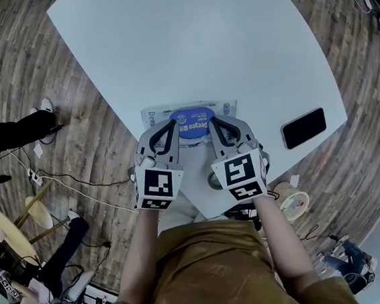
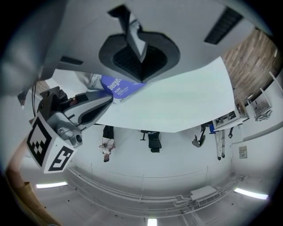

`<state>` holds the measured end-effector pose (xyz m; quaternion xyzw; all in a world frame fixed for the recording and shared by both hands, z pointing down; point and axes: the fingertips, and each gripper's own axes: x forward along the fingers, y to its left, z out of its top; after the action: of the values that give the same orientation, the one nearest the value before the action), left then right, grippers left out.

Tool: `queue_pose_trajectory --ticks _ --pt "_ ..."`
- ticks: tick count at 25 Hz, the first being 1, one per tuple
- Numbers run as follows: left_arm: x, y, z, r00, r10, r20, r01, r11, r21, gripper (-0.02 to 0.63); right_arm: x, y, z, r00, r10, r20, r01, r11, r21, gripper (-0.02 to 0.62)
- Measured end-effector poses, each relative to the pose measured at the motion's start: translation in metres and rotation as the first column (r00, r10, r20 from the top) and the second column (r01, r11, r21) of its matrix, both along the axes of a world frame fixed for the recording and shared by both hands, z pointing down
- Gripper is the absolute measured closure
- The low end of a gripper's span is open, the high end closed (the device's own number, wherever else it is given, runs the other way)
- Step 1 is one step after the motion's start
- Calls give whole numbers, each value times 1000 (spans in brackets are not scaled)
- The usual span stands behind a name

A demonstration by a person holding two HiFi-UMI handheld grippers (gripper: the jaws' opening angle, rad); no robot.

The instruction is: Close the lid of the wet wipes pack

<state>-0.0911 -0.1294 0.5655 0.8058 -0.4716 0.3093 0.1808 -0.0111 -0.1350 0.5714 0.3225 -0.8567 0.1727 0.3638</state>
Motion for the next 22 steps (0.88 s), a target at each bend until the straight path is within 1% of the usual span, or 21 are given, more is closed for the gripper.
queue_pose_trajectory --ticks 6,15,22 --pt "-1 -1 -7 1000 -14 -28 13 1000 -7 609 5 2 -2 999 -11 -34 11 1000 12 586" --pt "-4 17 -10 1000 -20 -23 20 1000 -2 609 24 13 -4 997 41 -64 -40 999 17 586" --pt "-1 37 -18 999 -23 -24 23 1000 17 609 36 33 -8 995 52 -84 -50 998 25 586"
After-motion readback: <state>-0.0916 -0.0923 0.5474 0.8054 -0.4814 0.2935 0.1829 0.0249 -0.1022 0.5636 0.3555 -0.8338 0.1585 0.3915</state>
